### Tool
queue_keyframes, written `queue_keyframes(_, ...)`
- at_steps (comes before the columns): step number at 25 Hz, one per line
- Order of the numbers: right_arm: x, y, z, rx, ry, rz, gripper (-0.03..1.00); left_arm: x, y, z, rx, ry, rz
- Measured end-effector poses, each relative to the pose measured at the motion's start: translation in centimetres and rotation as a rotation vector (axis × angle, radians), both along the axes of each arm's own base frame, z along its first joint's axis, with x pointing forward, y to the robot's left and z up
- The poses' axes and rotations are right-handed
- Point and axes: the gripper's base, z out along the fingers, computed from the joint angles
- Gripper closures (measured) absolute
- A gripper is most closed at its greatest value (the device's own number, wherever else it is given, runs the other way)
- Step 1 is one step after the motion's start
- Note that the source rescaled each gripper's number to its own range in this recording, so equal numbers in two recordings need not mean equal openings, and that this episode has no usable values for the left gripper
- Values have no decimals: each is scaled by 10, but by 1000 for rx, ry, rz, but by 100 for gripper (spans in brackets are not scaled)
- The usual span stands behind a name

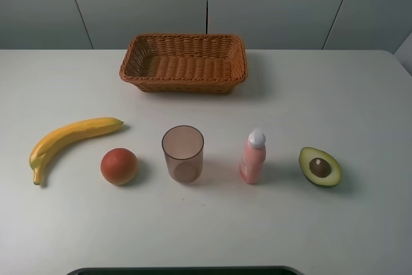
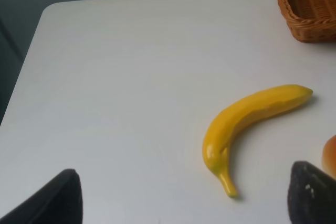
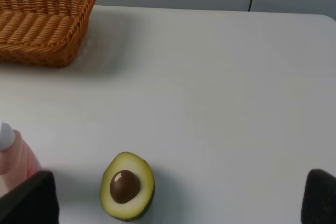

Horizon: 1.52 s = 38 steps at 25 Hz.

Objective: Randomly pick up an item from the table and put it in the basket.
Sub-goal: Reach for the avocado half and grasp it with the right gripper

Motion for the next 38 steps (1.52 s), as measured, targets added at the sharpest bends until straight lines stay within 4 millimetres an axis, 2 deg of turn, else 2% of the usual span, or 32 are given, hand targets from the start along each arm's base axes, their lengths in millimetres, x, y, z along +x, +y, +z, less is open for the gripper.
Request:
queue_keyframes(24, 0, 0, 0, 0, 0, 0, -3, 0, 0, 0, 0, 0, 0)
queue_keyframes(31, 1, -8, 1, -78, -14, -53, -3, 0, 0, 0, 0, 0, 0)
queue_keyframes(34, 1, -10, 7, -98, -65, -67, -3, 0, 0, 0, 2, 0, -1)
queue_keyframes(36, 1, -11, 18, -112, -109, -77, -3, 0, 0, 0, 2, 0, -1)
queue_keyframes(38, 9, -12, 32, -131, -92, -83, -3, 0, 0, 0, 2, 0, -1)
